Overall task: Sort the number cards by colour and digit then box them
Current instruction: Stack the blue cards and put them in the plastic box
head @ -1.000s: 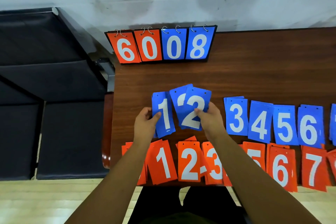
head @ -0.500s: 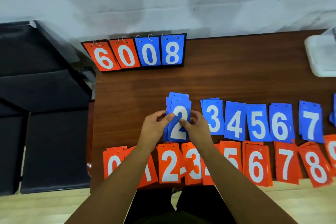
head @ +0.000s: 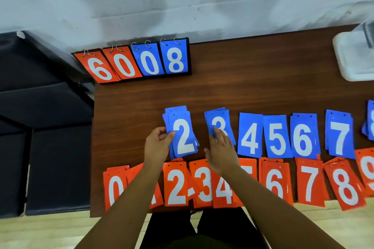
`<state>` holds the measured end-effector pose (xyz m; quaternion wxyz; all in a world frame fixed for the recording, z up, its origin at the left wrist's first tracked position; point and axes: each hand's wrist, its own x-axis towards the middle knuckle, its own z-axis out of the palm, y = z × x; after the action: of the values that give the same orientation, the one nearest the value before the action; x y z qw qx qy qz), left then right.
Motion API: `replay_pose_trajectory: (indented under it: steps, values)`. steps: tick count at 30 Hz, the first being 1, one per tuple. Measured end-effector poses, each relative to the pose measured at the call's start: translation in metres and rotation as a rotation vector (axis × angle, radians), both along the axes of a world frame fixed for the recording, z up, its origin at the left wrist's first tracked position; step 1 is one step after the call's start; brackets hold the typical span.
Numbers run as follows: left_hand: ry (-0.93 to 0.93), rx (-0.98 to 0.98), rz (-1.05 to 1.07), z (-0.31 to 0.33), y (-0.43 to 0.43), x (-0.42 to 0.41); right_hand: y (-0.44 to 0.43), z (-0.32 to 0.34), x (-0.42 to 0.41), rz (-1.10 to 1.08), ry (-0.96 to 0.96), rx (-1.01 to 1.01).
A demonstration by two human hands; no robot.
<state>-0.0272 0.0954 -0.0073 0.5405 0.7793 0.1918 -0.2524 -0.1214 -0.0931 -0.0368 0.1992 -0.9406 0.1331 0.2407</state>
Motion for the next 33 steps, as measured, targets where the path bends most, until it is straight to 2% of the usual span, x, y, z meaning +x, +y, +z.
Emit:
replay_pose_trajectory:
  steps: [3,6,10,15,18,20,25,27,29,33]
  values:
    - [0.015,-0.015,0.04,-0.002,0.005,-0.001,0.008,-0.003,0.01,-0.016,-0.089,0.007]
    - [0.045,-0.058,0.081,-0.005,0.009,-0.003,0.002,-0.002,0.026,-0.313,-0.133,-0.06]
    - [0.047,-0.074,0.119,-0.006,0.015,-0.004,-0.007,-0.005,0.049,-0.391,-0.002,-0.218]
    - [0.063,-0.097,0.154,-0.008,0.027,-0.004,0.002,-0.007,0.067,-0.523,0.084,-0.137]
    - [0.059,-0.076,0.161,-0.011,0.03,-0.003,0.002,-0.007,0.066,-0.505,0.043,-0.027]
    - [0.056,-0.05,0.154,-0.01,0.029,0.001,-0.005,-0.003,0.063,-0.536,-0.024,0.147]
    - [0.058,-0.057,0.092,-0.004,0.019,0.013,-0.024,0.033,0.056,-1.032,-0.193,0.829]
    - [0.058,-0.107,0.056,0.0,0.011,0.017,-0.021,0.045,0.053,-1.104,-0.169,1.04]
    - [0.086,-0.165,-0.008,0.005,0.001,0.02,-0.016,0.051,0.05,-1.099,-0.154,1.026]
    - [0.186,-0.254,-0.146,0.012,-0.03,0.017,-0.019,0.052,0.045,-1.135,-0.188,0.854]
